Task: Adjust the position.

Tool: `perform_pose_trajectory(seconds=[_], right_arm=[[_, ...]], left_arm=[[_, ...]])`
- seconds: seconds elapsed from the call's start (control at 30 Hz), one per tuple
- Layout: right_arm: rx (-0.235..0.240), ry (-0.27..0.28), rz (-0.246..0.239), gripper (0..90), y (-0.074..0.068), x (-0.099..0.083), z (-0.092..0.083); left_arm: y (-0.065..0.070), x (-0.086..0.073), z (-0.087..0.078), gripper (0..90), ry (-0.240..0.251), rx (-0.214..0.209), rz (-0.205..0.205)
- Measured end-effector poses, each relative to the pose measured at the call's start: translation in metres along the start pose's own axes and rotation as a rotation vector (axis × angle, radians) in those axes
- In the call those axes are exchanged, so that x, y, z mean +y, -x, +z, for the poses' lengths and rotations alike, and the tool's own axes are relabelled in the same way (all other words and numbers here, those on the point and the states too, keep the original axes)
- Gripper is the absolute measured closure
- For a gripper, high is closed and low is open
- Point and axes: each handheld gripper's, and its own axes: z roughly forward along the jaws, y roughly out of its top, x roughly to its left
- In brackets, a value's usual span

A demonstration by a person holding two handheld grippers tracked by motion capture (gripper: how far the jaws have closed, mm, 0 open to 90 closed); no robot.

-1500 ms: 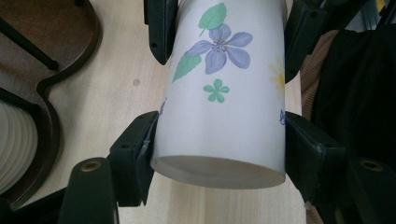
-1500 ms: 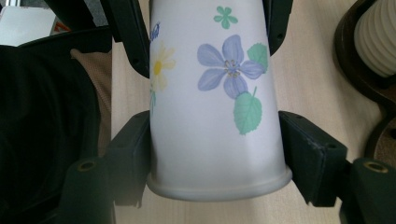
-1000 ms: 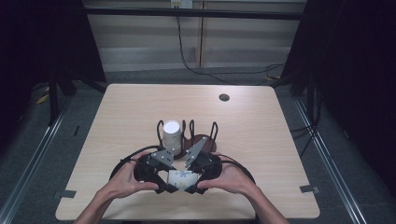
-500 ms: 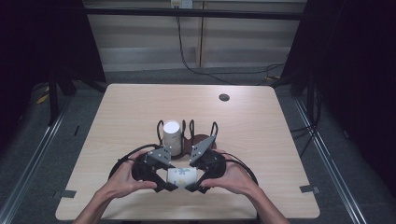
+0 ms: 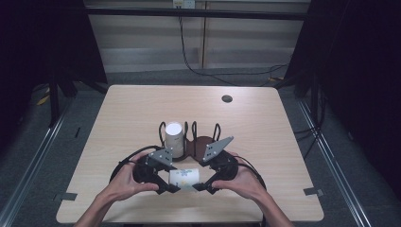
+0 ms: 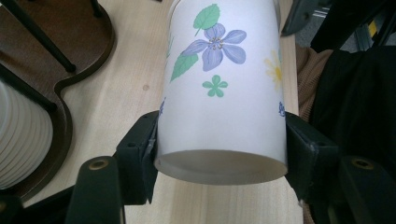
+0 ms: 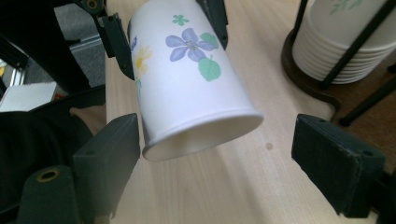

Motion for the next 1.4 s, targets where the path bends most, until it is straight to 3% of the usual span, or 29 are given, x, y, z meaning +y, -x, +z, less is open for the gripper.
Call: perform_pose_trajectory(seconds=[0.7,0.8,0.9,1.0,1.4], right_arm=[[-0.041,0.184,0.05,14.5,-0.001,-0.013,-0.011],[-0.039,0.206,0.055,13.9,-0.001,-0.016,-0.014],[-0.037,0.262,0.065,13.9,-0.001,-0.018,-0.019],[-0.029,0.305,0.076,13.9,-0.001,-0.019,-0.023],[-0.01,0.37,0.093,13.6,0.0,-0.023,-0.02]], left_arm=[[-0.004,-0.012,-0.011,36.7,0.07,0.033,-0.038],[-0.005,-0.014,-0.016,36.6,0.09,0.035,-0.04],[-0.005,-0.016,-0.019,36.6,0.122,0.038,-0.049],[-0.005,-0.017,-0.021,36.7,0.131,0.043,-0.044],[-0.001,-0.017,-0.023,36.6,0.201,0.054,-0.02]])
